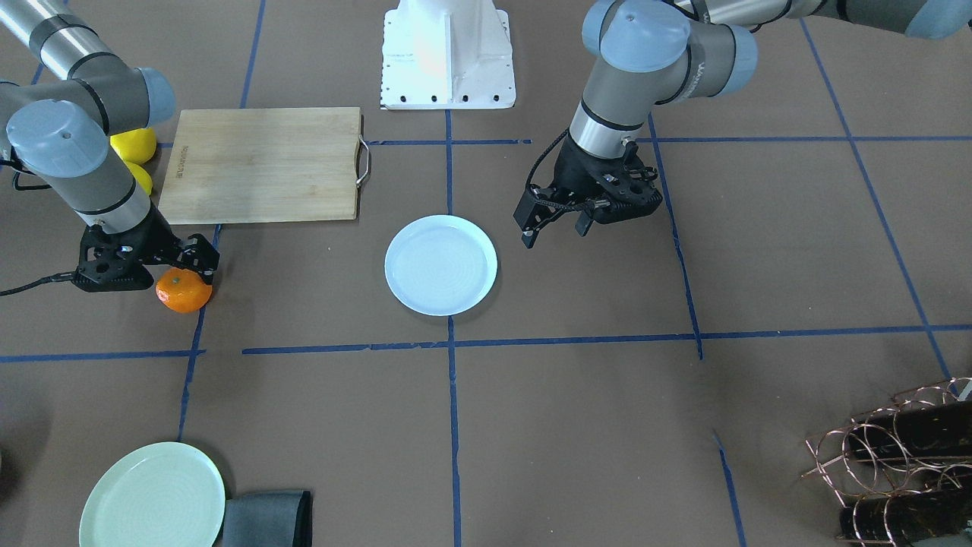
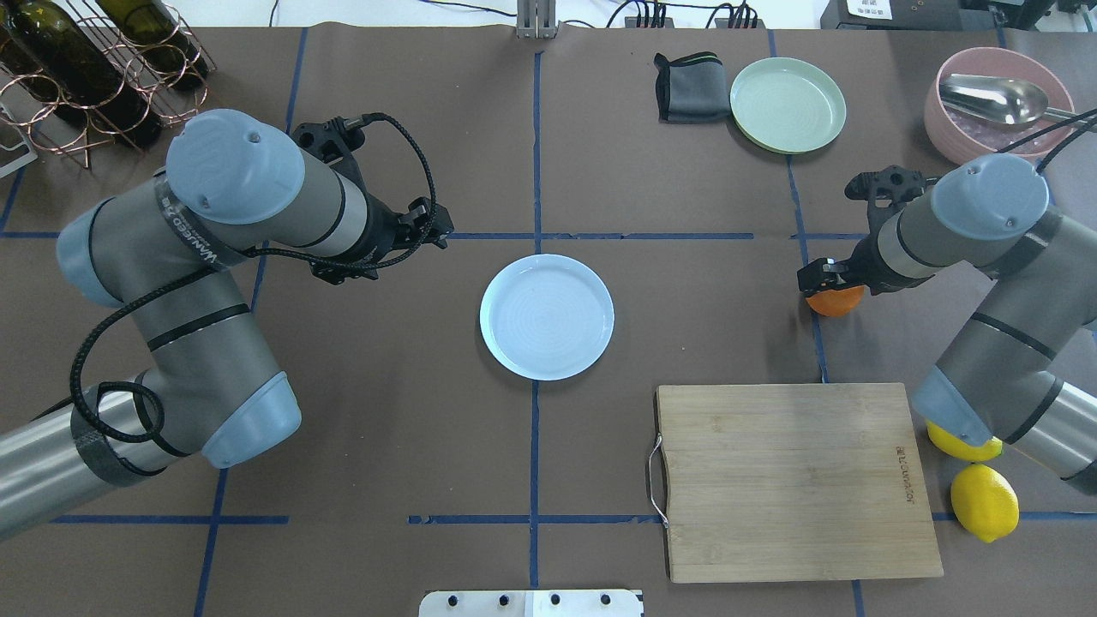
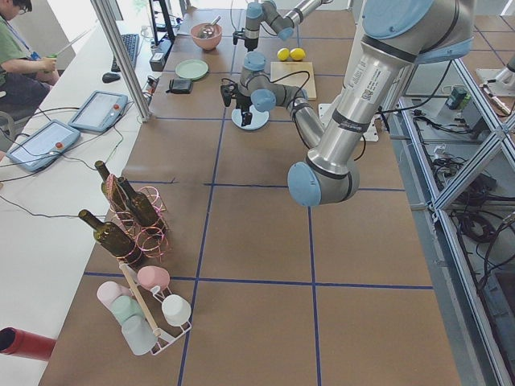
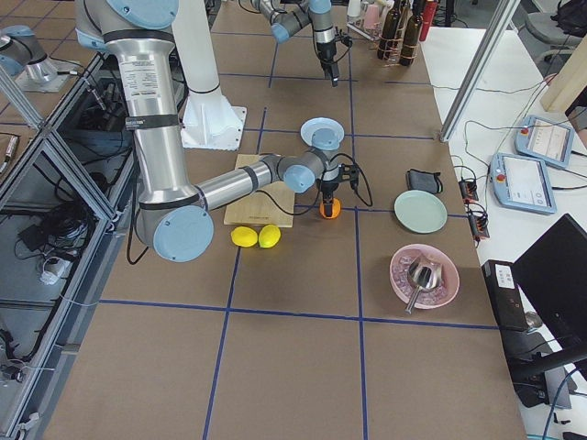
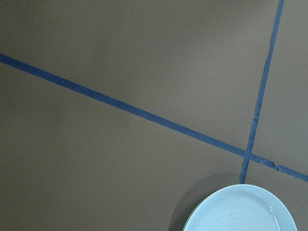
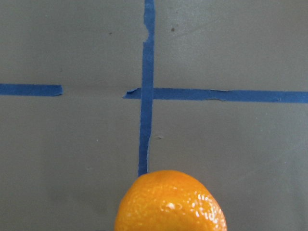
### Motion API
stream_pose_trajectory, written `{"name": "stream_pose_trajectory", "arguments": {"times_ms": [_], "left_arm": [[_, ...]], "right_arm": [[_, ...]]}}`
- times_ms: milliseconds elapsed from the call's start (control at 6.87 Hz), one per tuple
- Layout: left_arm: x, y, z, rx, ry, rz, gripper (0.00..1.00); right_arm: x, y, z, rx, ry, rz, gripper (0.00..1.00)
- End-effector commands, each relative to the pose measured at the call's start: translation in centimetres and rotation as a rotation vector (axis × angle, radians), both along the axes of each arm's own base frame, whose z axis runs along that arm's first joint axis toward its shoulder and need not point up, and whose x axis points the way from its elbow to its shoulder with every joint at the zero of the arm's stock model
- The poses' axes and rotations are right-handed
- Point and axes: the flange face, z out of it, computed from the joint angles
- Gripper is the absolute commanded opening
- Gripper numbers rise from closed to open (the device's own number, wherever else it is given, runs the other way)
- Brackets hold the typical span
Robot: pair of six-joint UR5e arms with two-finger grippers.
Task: Pick orange to plate
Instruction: 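Release the plate and withdraw the left gripper while the right gripper grasps the orange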
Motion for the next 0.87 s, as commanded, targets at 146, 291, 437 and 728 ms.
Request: {"name": "stream_pose_trajectory", "arguments": {"times_ms": [146, 291, 437, 728], "left_arm": [[-0.3, -0.1, 1.0, -0.008, -0.014, -0.002, 1.0], [-0.7, -0.5, 1.2, 0.034, -0.04, 0.025, 1.0], [-2.0, -1.7, 1.7, 0.081, -0.103, 0.054, 1.0], [-5.8, -4.6, 2.0, 0.114, -0.12, 0.031, 1.0]], "right_arm": [[-1.0, -1.1, 0.8, -0.014, 0.014, 0.0, 0.92], [-1.0, -1.0, 0.8, -0.015, 0.013, -0.001, 0.51], [-0.6, -0.9, 0.4, -0.01, 0.008, 0.007, 0.1], [-0.2, -0.2, -3.9, 0.033, -0.051, -0.001, 0.0]]}}
